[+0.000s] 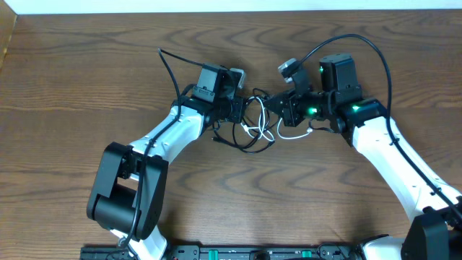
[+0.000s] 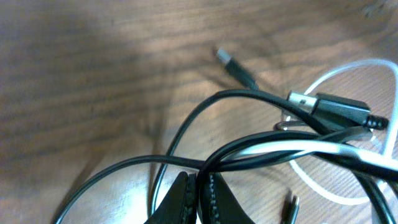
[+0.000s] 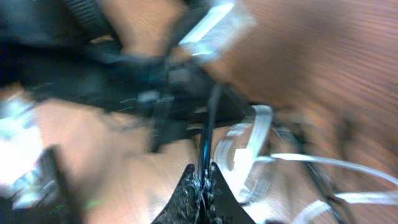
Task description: Untangle cables
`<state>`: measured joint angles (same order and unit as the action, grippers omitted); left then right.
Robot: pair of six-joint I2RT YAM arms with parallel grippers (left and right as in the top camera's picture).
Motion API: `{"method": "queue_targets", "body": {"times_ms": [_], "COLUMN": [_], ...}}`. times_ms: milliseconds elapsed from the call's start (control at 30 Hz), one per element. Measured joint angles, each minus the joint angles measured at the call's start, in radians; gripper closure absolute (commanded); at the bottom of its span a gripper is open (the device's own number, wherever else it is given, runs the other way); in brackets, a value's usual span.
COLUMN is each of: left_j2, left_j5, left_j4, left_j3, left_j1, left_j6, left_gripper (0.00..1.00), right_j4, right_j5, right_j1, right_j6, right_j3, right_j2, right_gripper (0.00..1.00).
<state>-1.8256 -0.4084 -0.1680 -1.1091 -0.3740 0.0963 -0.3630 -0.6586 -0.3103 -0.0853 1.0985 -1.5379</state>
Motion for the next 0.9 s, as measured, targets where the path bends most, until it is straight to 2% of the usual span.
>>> {"method": "queue_targets", "body": {"times_ms": [233, 567, 733, 900], "left_j2": [0.008, 0.193, 0.250, 0.251], "left_j5": [-0.005, -0.062, -0.156, -0.403], "left_j4": [-0.114, -0.174, -0.172, -0.060], "left_j3": [0.000, 0.000, 0.000, 0.002], "left_j1": [0.075, 0.243, 0.266, 0.254], "left_j6": [0.001, 0.005, 0.024, 0.040], "left_gripper": [0.93, 0.93, 0.92, 0.92], "right_j4": [-0.114, -0.250, -0.238, -0.153], "right_j5": [0.421, 0.731, 0.704, 0.421], "right_j1": [0.097, 0.328, 0.383, 0.367], "right_j6": [-0.180, -0.288, -0.294, -0.170], "right_j3": [0.000, 0.000, 0.000, 0.000], "right_j2": [0.008, 0.013, 0.016, 0.016], "right_gripper": [0.99, 0.99, 0.97, 0.92]}}
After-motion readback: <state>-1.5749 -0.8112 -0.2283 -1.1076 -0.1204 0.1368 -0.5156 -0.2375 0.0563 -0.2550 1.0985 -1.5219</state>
